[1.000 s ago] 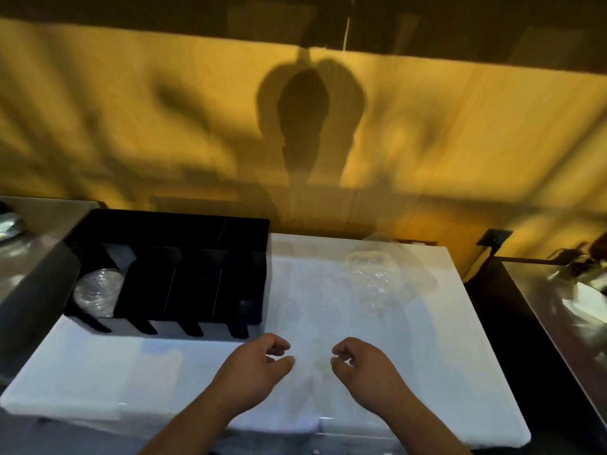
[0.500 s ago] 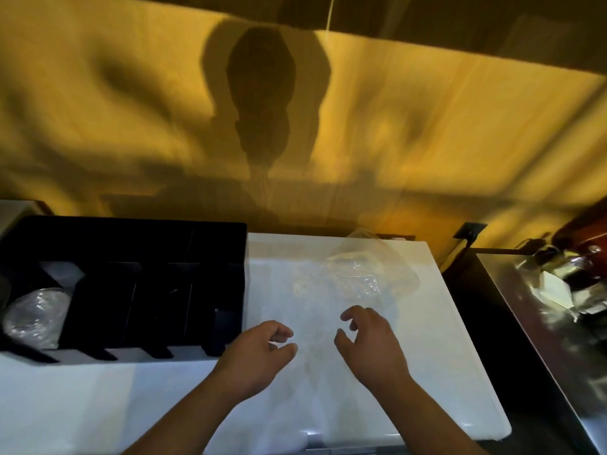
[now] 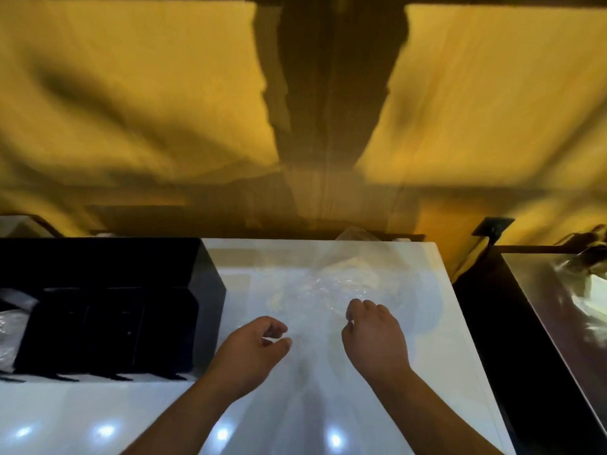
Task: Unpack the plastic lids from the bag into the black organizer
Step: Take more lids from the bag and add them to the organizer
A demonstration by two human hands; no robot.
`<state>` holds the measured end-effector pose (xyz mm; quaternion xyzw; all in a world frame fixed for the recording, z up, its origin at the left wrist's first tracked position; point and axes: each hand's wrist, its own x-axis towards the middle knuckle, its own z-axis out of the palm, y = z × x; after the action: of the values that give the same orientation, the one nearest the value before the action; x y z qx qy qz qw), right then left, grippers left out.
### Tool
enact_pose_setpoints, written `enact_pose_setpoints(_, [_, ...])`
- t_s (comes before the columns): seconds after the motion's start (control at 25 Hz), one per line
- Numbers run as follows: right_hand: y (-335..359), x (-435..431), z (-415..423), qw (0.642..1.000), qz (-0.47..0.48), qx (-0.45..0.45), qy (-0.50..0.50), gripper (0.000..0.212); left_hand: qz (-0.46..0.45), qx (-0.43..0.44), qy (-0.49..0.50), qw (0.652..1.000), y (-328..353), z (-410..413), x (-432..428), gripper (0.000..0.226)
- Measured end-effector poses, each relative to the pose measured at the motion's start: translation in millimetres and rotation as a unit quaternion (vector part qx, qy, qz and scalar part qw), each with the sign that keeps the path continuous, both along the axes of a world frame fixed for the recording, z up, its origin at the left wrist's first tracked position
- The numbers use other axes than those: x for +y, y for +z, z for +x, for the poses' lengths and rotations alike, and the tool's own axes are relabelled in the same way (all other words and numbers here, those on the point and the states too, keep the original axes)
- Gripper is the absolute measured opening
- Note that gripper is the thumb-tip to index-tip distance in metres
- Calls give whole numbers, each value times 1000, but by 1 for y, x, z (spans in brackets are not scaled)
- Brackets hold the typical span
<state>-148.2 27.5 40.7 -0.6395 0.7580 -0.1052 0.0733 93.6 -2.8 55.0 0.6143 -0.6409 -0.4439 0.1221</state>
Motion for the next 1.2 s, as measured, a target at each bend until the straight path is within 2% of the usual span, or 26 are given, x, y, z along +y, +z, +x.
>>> enact_pose_setpoints(0.32, [11,39,-108,1000,-16,-8,-5,15,-30,-20,-49,998,15,-103,-3,13])
enact_pose_setpoints(0.44, [11,50,-129,998,-29,-48,-11,16,-28,-24,-50,998,16,-124,0,12])
enact_pose_setpoints(0.52, [13,48,-132,996,-52,-72,21,15,-19,-28,-44,998,13,-129,2,11])
enact_pose_setpoints(0.68, [17,39,-101,985,-72,-120,99,19,-7,-34,-24,999,9,-122,7,13])
enact_pose_setpoints(0.76, [9,14,-51,978,-65,-129,154,22,9,-32,24,999,-2,-77,-1,18])
enact_pose_setpoints(0.96, [2,-7,-11,974,-60,-136,170,29,20,-13,50,998,-6,-40,-7,23])
enact_pose_setpoints(1.2, [-43,-33,60,971,114,-111,177,63,37,-16,92,995,-32,27,-12,15])
